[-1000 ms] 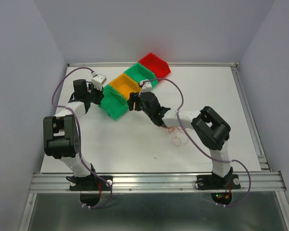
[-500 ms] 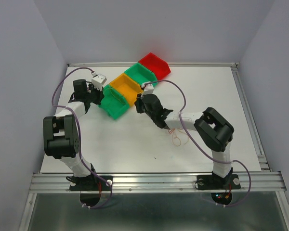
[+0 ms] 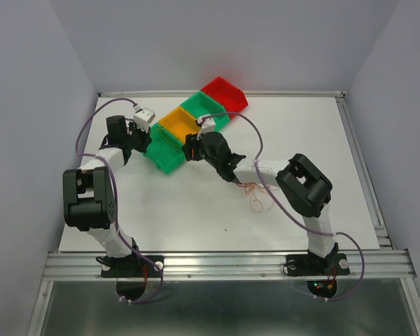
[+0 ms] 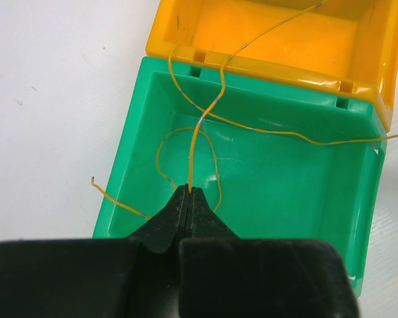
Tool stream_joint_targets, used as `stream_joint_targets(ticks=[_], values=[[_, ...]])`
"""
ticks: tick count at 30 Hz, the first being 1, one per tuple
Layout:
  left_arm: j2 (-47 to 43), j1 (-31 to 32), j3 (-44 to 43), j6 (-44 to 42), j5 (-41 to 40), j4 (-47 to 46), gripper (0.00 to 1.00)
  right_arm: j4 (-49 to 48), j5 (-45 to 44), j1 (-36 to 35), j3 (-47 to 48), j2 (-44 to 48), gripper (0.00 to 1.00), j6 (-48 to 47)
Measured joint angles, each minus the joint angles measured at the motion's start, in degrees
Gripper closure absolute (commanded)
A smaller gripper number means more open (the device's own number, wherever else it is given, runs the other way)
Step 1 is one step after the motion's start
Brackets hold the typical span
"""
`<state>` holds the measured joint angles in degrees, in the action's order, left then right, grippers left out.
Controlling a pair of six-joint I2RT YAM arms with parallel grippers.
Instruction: Untangle the cables
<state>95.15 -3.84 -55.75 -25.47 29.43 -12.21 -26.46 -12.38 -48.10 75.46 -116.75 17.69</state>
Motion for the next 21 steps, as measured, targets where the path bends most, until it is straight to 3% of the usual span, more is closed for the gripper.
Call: stream_joint_targets(ticks=[6,8,9,10,11,21], values=[[0.1,0.6,0.0,-0.6,-0.2,0.1,1.00,-0.2,0.4,0.0,3.7,-2.8,0.49,-1.1],[0.3,1.1,0.0,-0.8,-0.4,0.3,1.00,-0.2,0.5,0.0,4.7,-4.0,0.62,-1.6],[0.3,1.3,0.0,-0.9,-0.5,0.5,1.00,-0.1,0.5,0.0,5.1,-4.3,0.72,-1.8],[0.4,1.5,0.0,-0.9,-0.6,0.7,1.00,-0.2,0.6,0.0,6.2,-5.4,0.91,-2.2],[0.5,1.6,0.0,-1.0,-0.7,0.9,1.00,-0.2,0.8,0.0,7.2,-6.3,0.99,-2.4],[1.0,1.9,-0.7,-1.1,-1.5,1.4,1.00,-2.8,5.3,-1.9,7.7,-7.5,0.99,-5.0]])
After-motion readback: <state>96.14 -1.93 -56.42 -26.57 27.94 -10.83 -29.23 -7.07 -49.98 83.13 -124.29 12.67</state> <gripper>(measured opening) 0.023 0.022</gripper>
